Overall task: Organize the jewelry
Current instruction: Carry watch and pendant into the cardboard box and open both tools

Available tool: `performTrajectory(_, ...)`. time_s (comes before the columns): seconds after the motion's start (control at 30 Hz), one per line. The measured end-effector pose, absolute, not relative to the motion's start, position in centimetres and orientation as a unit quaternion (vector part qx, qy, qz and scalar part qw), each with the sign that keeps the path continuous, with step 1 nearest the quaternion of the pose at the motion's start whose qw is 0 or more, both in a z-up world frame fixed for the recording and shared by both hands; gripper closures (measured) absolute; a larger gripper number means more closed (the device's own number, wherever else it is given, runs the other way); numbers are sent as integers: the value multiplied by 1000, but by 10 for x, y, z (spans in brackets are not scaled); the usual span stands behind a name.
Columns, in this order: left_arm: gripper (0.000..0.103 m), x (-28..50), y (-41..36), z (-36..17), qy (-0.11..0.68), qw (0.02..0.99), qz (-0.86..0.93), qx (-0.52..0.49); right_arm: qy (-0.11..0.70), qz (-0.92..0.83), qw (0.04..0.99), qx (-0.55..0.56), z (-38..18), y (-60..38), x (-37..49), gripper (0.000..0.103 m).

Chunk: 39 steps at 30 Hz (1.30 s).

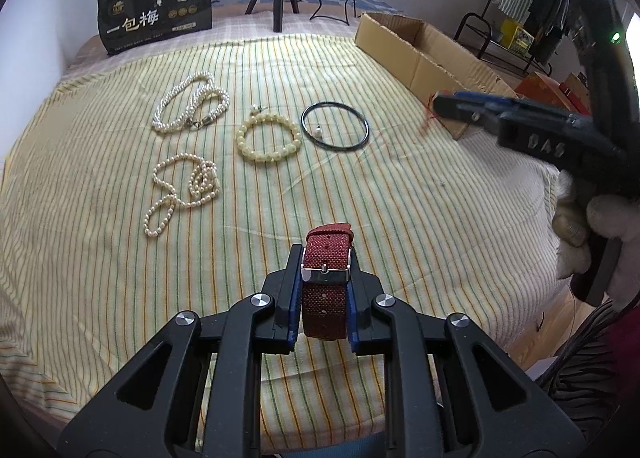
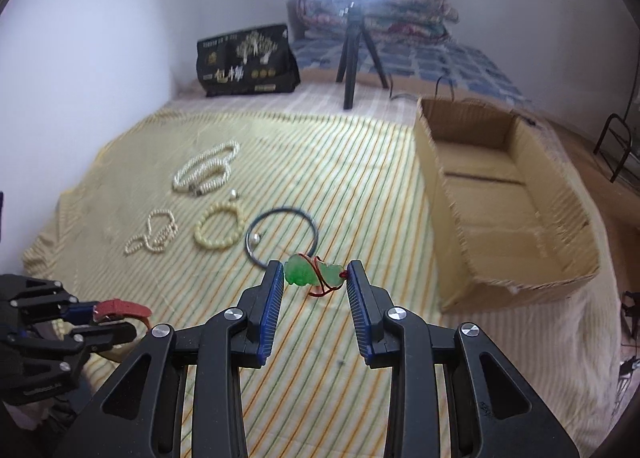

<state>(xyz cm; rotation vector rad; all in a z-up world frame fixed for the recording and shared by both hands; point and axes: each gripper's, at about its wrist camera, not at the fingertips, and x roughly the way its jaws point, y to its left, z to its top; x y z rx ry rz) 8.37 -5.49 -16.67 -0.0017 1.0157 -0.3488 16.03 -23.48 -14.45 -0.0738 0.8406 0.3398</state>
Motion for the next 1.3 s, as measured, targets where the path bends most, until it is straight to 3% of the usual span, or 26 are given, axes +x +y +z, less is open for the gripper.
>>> performTrajectory(0.67, 86, 97, -97, -112, 435, 875, -214, -3, 343, 88, 935, -6, -84, -310, 167, 72)
performTrajectory(1.3, 87, 173, -198, -78, 391, 884, -255, 22, 366, 30, 930, 26, -103, -377, 224, 72)
